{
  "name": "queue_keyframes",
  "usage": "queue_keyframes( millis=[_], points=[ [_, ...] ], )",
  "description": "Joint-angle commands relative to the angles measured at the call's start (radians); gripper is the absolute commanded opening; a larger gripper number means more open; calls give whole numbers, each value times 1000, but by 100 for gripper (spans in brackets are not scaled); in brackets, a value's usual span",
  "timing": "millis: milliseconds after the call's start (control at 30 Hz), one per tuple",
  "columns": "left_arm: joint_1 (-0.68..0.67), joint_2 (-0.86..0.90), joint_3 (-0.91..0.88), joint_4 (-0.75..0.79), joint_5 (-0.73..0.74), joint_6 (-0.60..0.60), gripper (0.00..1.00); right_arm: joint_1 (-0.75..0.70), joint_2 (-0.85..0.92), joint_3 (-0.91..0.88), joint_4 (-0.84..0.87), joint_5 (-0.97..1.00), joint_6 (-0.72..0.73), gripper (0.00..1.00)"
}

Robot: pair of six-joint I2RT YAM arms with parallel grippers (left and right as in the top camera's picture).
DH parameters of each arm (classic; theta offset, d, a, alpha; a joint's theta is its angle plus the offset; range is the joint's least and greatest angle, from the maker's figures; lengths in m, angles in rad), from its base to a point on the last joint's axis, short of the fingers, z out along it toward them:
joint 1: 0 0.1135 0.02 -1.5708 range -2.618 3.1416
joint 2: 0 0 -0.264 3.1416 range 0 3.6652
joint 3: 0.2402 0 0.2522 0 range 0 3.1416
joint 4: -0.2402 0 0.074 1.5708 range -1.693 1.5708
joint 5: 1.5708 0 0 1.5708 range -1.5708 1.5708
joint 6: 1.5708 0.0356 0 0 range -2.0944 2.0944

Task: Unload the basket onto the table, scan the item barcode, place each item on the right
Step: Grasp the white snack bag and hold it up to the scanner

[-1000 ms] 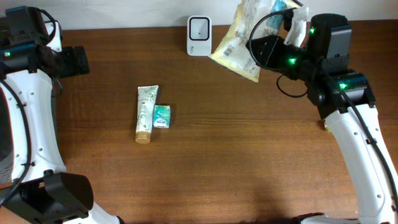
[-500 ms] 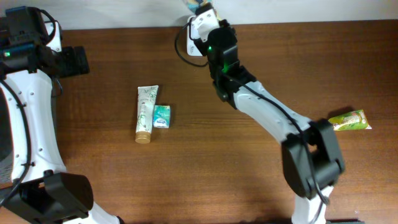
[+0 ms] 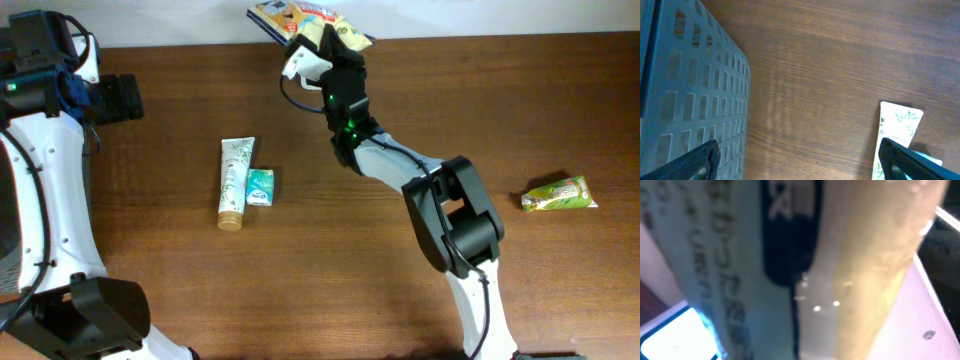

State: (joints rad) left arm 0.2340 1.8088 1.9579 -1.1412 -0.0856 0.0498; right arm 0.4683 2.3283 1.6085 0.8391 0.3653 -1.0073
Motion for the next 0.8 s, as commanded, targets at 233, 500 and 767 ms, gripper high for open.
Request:
queue_keyframes(
  millis=[233, 500, 767],
  points=[
    [3, 3, -1, 2, 3, 16, 99, -25, 214, 312, -159, -122, -308, 4],
    [5, 3, -1, 2, 3, 16, 99, -14, 220, 312, -170, -128, -350, 4],
    [5, 3, -1, 2, 3, 16, 99, 9, 172, 311, -171, -126, -270, 4]
  ],
)
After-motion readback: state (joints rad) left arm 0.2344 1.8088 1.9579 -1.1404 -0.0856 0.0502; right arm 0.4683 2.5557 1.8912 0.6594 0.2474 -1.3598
